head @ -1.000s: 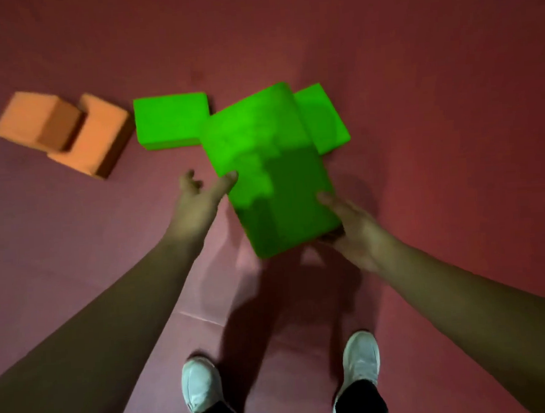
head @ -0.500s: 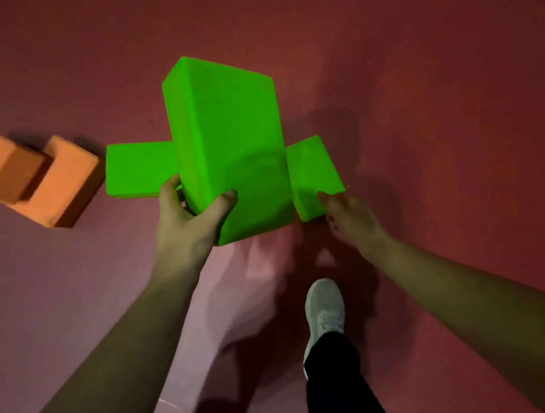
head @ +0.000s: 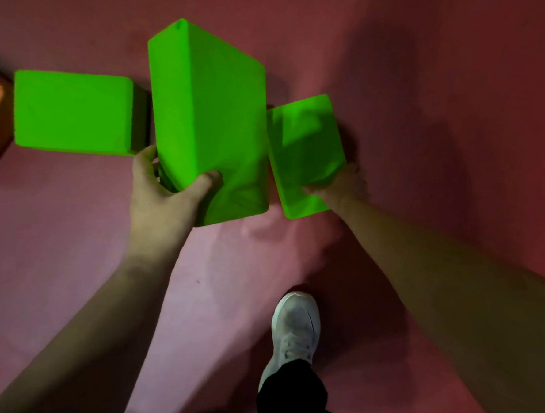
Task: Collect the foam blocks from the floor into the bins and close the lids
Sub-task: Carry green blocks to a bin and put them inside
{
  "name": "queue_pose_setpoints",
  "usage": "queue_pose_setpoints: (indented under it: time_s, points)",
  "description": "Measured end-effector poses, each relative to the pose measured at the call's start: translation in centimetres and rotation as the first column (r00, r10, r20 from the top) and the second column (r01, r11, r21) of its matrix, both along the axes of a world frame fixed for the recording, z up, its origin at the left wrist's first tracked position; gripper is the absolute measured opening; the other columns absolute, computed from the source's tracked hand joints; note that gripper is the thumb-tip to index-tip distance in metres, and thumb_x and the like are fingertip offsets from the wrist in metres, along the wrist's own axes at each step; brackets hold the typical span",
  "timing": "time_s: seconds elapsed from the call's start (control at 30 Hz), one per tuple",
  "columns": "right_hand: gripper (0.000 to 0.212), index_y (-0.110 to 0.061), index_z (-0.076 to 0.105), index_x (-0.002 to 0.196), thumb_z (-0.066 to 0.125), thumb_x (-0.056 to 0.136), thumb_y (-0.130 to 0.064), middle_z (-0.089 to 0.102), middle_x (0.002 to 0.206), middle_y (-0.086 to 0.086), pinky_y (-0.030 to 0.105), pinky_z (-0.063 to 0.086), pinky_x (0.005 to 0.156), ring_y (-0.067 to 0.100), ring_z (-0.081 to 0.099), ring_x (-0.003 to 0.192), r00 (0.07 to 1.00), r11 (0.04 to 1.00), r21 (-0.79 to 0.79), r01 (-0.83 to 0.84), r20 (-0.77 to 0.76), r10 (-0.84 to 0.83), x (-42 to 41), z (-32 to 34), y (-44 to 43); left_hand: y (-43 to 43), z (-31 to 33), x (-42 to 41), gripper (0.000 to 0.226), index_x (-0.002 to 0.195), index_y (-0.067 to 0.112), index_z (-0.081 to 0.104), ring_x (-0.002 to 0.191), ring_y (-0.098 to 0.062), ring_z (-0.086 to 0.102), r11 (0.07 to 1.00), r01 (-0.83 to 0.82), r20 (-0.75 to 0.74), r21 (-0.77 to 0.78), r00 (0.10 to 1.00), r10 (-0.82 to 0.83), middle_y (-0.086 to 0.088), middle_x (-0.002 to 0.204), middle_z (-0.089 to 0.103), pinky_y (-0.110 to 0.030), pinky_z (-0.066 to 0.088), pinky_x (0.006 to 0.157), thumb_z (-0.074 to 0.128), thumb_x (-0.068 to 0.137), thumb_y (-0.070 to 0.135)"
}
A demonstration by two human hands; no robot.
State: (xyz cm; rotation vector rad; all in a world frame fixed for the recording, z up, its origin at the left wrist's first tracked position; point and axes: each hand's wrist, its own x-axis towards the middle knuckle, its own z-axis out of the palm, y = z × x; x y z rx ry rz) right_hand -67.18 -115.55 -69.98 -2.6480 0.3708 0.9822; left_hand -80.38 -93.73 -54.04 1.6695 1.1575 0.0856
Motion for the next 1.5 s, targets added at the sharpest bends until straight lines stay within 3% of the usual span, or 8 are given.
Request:
queue_pose_setpoints:
  time_s: [0.13, 0.3, 0.4, 0.53, 0.77, 0.93, 1.23, 1.5]
  points:
    - [0.103, -0.007, 0.047, 0.117, 0.087, 0.04, -0.062, 0.065, 0.115, 0.018, 0.047, 0.054, 0.085, 0.034, 0.066, 0.105, 0.997, 0.974, 0.221, 0.044, 0.058, -0.058, -0.2, 3.0, 0.0, -0.2, 1.5, 0.4, 0.072, 0.135, 0.019, 0.046, 0.089, 0.015, 0.062, 1.0, 0.004, -0.039, 0.001, 0.999, -0.004, 0.019, 0.109, 0.061, -0.027, 0.056, 0.086, 0.085, 0.074, 0.02]
    - [0.073, -0.015, 0.041, 0.113, 0.087, 0.062, -0.039, 0.063, 0.113, 0.013, 0.044, 0.051, 0.08, 0.034, 0.064, 0.1, 0.984, 0.968, 0.252, 0.003, 0.173, -0.048, 2.1, 16.4, -0.1, -0.3, 9.4, 3.7, 0.076, 0.136, 0.02, 0.044, 0.082, 0.016, 0.058, 0.999, 0.041, -0.052, 0.034, 0.998, -0.039, 0.014, 0.111, 0.059, -0.008, 0.049, 0.079, 0.086, 0.072, 0.02]
    - [0.072, -0.01, 0.044, 0.12, 0.086, 0.065, -0.028, 0.059, 0.114, 0.011, 0.035, 0.048, 0.08, 0.03, 0.062, 0.102, 0.952, 0.949, 0.313, 0.022, 0.282, -0.115, 5.0, 26.8, -0.8, -0.2, 17.8, 7.4, 0.078, 0.133, 0.018, 0.047, 0.105, -0.008, 0.058, 0.992, 0.099, -0.036, 0.084, 0.995, -0.096, 0.004, 0.12, 0.059, -0.03, 0.05, 0.094, 0.087, 0.066, 0.027]
    - [0.072, -0.005, 0.05, 0.12, 0.088, 0.065, -0.031, 0.059, 0.109, 0.008, 0.024, 0.04, 0.075, 0.019, 0.057, 0.096, 0.903, 0.926, 0.368, 0.084, 0.365, -0.227, 8.4, 43.2, -1.6, 0.7, 31.9, 12.0, 0.077, 0.126, 0.026, 0.048, 0.109, -0.026, 0.06, 0.965, 0.194, -0.012, 0.178, 0.981, -0.195, -0.002, 0.119, 0.061, -0.047, 0.051, 0.093, 0.08, 0.059, 0.045]
    - [0.074, -0.005, 0.048, 0.123, 0.081, 0.066, -0.038, 0.057, 0.119, 0.017, 0.043, 0.045, 0.096, 0.034, 0.055, 0.111, 0.801, 0.906, 0.423, 0.034, 0.531, -0.278, 11.6, 70.2, -3.8, -0.4, 57.4, 16.7, 0.083, 0.13, 0.013, 0.049, 0.113, -0.029, 0.055, 0.91, 0.263, 0.079, 0.32, 0.95, -0.302, -0.011, 0.122, 0.058, -0.044, 0.047, 0.097, 0.075, 0.058, 0.044]
    - [0.078, 0.0, 0.049, 0.122, 0.068, 0.062, -0.047, 0.057, 0.116, 0.021, 0.047, 0.045, 0.097, 0.039, 0.054, 0.11, 0.708, 0.914, 0.396, -0.095, 0.672, -0.218, 10.3, 83.3, -6.0, -1.2, 70.2, 16.7, 0.085, 0.131, 0.012, 0.049, 0.115, -0.03, 0.054, 0.88, 0.283, 0.141, 0.38, 0.923, -0.358, -0.011, 0.123, 0.057, -0.042, 0.046, 0.095, 0.07, 0.056, 0.048]
    - [0.072, -0.004, 0.049, 0.121, 0.086, 0.067, -0.033, 0.057, 0.114, 0.02, 0.046, 0.046, 0.095, 0.039, 0.055, 0.108, 0.486, 0.937, 0.341, 0.075, 0.808, -0.333, 5.1, 93.6, -8.6, -1.0, 79.8, 18.6, 0.078, 0.132, 0.012, 0.05, 0.117, -0.029, 0.053, 0.768, 0.415, 0.27, 0.488, 0.765, -0.585, -0.012, 0.124, 0.057, -0.038, 0.043, 0.096, 0.08, 0.065, 0.037]
    - [0.07, -0.003, 0.049, 0.119, 0.084, 0.068, -0.036, 0.057, 0.11, 0.02, 0.047, 0.045, 0.095, 0.039, 0.054, 0.108, 0.289, 0.867, 0.304, 0.395, 0.854, -0.432, -6.3, 96.0, -7.5, -2.9, 81.6, 20.1, 0.085, 0.133, 0.015, 0.049, 0.113, -0.026, 0.054, 0.533, 0.661, 0.303, 0.528, 0.44, -0.845, -0.008, 0.122, 0.058, -0.039, 0.046, 0.096, 0.081, 0.059, 0.043]
